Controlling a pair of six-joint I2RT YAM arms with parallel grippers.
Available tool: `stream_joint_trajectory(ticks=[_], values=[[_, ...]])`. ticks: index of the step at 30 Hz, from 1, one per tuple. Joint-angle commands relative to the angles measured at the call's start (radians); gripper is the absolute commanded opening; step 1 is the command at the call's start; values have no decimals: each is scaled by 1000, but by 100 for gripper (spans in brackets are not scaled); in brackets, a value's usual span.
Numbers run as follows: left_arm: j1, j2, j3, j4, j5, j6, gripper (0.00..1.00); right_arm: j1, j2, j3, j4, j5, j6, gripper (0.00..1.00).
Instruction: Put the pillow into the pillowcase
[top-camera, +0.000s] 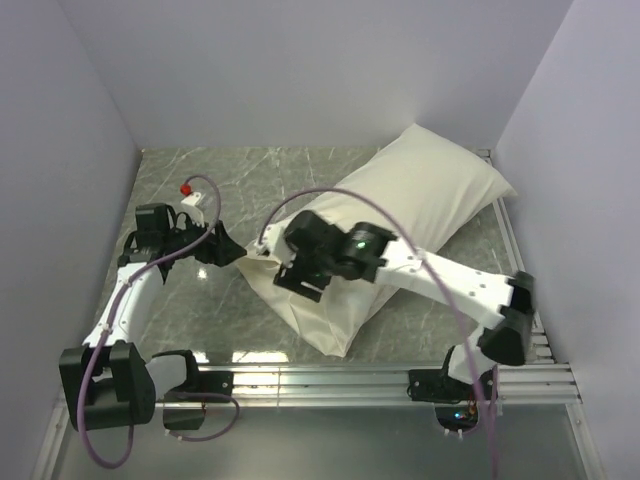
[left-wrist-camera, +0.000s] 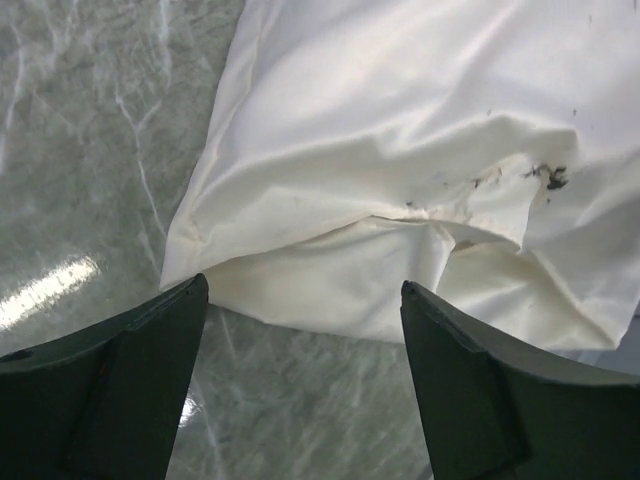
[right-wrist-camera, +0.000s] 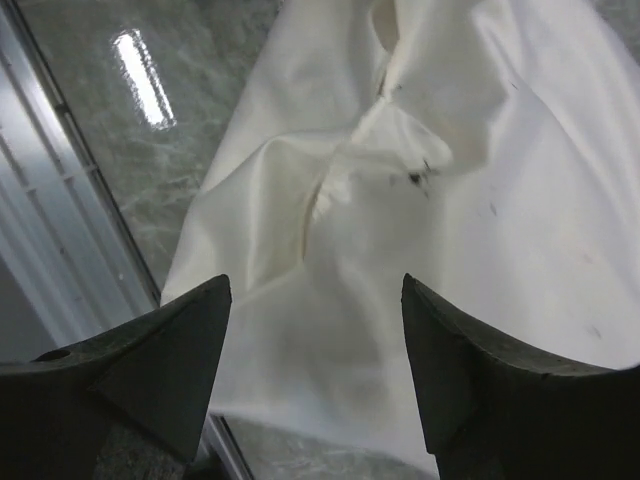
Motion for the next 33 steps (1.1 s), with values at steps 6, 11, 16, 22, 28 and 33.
stream_joint_trajectory(ticks=[6,11,16,22,28,33], values=[[69,-31,-49,55,9,-234,93,71,244,58,190,336,18,73],[84,-4,-81,81,-6,-301,91,81,352,21,226,421,-31,47],[84,38,-92,127,29,-396,85,81,268,99,111,324,0,3],[80,123,-167,209,124,-519,76,57,199,188,51,191,3,0],[57,120,-190,278,109,-577,80,45,258,199,63,201,37,55],[57,107,-199,261,87,-567,85,66,310,151,120,247,5,66]])
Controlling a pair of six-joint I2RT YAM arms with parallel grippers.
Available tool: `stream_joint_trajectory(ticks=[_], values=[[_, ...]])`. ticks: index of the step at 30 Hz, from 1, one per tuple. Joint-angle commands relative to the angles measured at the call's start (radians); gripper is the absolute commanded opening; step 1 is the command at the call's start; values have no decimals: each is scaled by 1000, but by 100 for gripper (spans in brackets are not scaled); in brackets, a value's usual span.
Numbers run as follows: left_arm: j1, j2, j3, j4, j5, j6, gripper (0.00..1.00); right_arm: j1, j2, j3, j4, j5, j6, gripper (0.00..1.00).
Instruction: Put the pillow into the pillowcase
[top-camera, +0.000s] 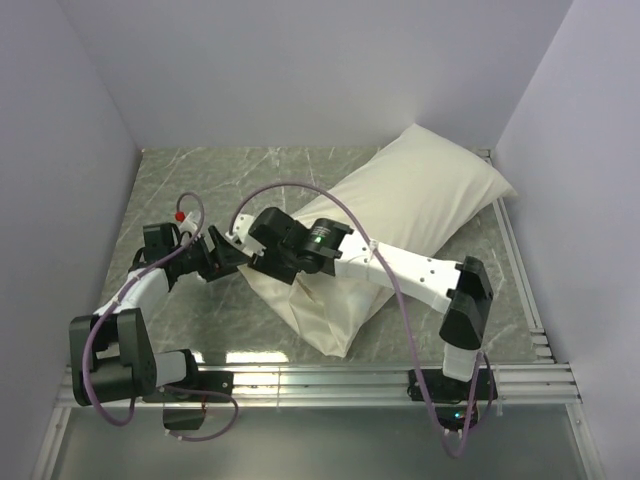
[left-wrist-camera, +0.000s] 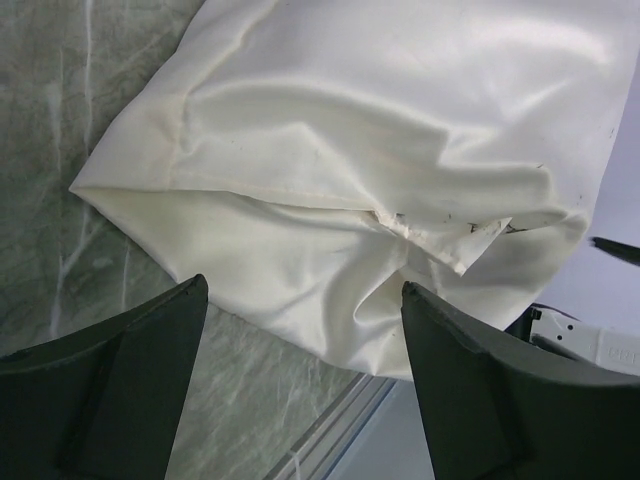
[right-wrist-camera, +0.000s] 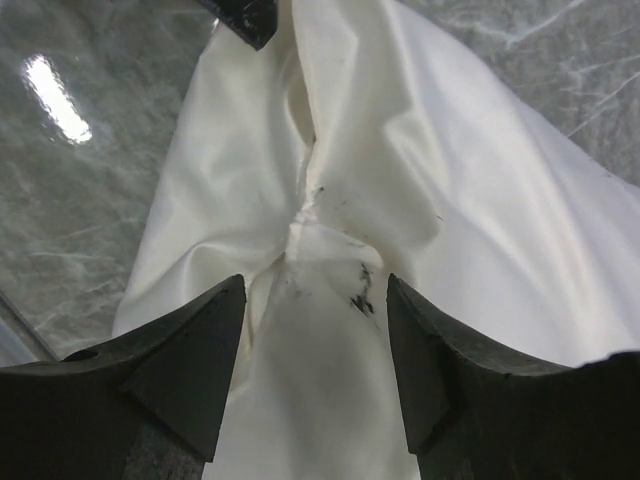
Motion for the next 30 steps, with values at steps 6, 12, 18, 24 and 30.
stream_joint_trajectory(ticks=[6,12,18,24,30], values=[[4,11,-9,64,-3,-56,88,16,80,-73,97,44,-109,65],[8,26,-14,64,-10,-53,88,19,122,-110,175,148,-152,55],[10,44,-8,54,-19,-50,88,24,137,-115,194,202,-176,1],[7,37,-38,125,30,-111,82,21,67,25,64,4,-104,0],[-54,55,-104,354,29,-295,76,-22,22,206,-67,-327,8,0]])
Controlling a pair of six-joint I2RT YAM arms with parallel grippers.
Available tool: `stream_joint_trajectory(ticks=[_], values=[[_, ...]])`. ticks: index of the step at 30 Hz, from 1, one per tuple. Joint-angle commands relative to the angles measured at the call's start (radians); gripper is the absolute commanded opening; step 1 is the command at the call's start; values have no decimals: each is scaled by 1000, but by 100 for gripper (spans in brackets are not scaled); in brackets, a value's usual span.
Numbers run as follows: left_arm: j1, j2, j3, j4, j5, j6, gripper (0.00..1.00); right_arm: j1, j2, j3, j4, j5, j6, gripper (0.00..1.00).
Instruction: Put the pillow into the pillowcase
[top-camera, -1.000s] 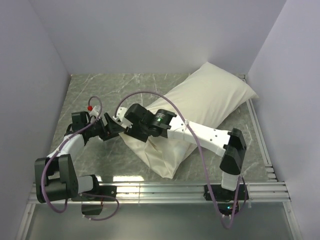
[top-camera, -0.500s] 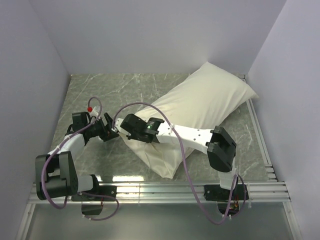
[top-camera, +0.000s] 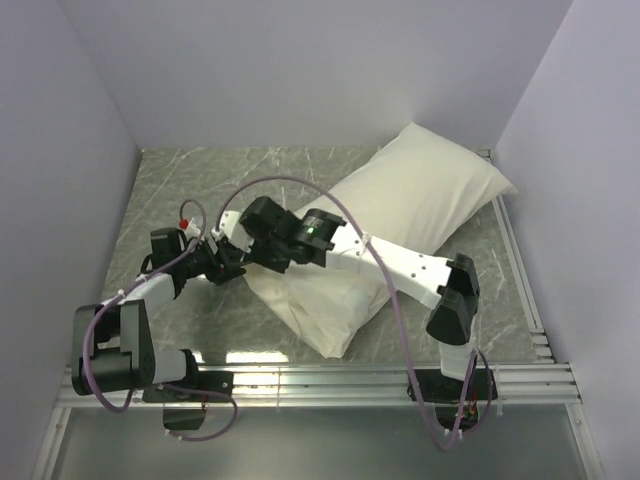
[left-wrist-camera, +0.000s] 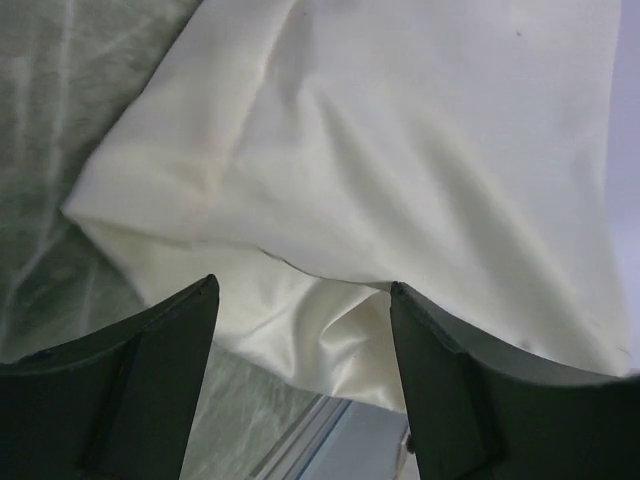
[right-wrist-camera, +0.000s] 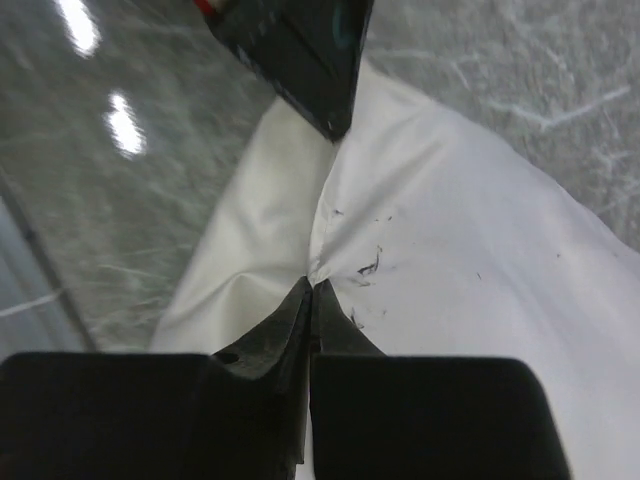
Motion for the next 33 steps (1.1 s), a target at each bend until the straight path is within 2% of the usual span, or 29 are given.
stream_joint_trajectory(ticks=[1,3,6,7,9,10,12,13,17,18,19,22,23,24,25,26,27,29,31,32,33], values=[[-57,15,-42,216,4,-185,75,-27,-80,121,-97,-299,95,0],[-123,51,-64,368,-28,-295,74,-29,-66,130,-128,-352,116,0],[-226,154,-33,554,-97,-406,66,-58,-66,51,-129,-532,155,0],[-247,188,-15,587,-113,-423,59,-72,-66,26,-116,-624,191,0],[-293,310,59,651,-143,-481,52,-107,-71,-35,-70,-703,253,0],[-303,356,92,717,-142,-495,46,-118,-71,-57,-54,-723,270,0],[-321,485,218,733,-134,-500,41,-131,-69,-64,1,-713,294,0],[-321,525,268,719,-128,-489,34,-142,-65,-72,28,-694,304,0],[-280,691,587,594,-139,-410,31,-199,16,-13,115,-599,325,0],[-246,702,634,567,-133,-378,33,-210,38,10,139,-573,356,0],[-228,707,672,532,-130,-362,43,-219,64,68,147,-552,356,0],[-145,627,737,426,-113,-295,62,-237,177,237,147,-472,367,0],[-83,601,744,358,-107,-252,65,-237,240,292,142,-449,374,5],[-53,575,748,316,-103,-226,74,-237,277,355,115,-435,367,14],[-22,520,748,272,-110,-196,80,-239,311,477,106,-433,367,27],[46,491,734,218,-116,-160,83,-237,334,503,115,-429,358,53],[80,461,720,211,-113,-150,88,-239,328,508,147,-429,347,61],[165,395,702,160,-99,-111,90,-268,273,496,177,-444,338,75],[191,345,738,68,-79,-32,91,-315,157,424,187,-507,336,77],[196,320,740,38,-77,56,92,-340,103,379,197,-530,306,78],[196,291,732,23,-85,89,94,-398,40,266,202,-547,279,78]])
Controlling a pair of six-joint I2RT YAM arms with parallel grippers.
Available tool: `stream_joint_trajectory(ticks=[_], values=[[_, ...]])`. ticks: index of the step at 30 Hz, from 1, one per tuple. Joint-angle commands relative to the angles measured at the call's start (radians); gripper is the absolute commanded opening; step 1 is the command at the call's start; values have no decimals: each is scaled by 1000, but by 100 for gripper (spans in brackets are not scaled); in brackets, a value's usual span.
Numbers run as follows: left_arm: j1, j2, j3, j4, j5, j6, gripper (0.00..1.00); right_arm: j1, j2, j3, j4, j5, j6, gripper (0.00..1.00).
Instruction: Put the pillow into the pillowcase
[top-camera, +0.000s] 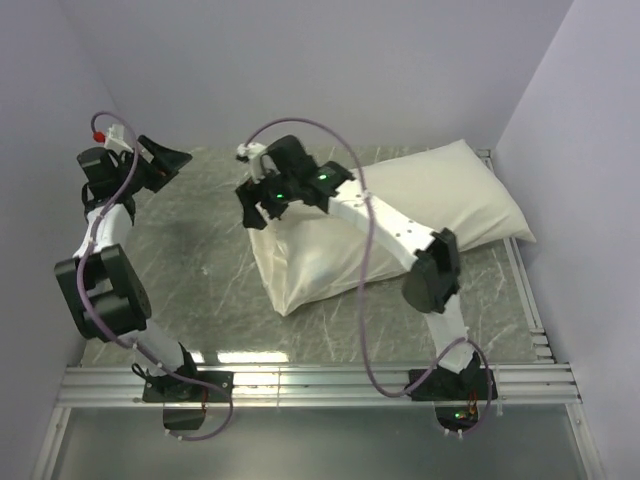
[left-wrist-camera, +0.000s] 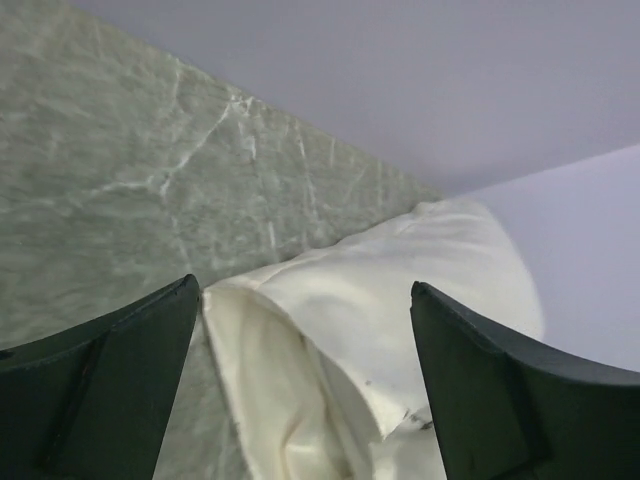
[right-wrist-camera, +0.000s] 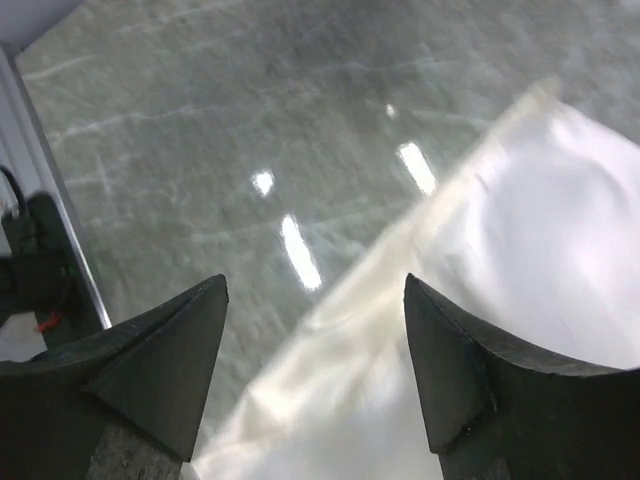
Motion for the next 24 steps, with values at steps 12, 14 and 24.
stream_joint_trajectory(ticks=[12,14,24], values=[[-764,-625,-265,-506,-483,1158,95,-459,-1266,-1278,188,305,-846,73],[-964,-700,-342,-535,-569,1226,96,-574,-1414,-1397,235,282,-1020,73],[-1558,-606,-539,-375,-1092,1346,99,-1043,-1517,-1811,447,-230,-1619,79]])
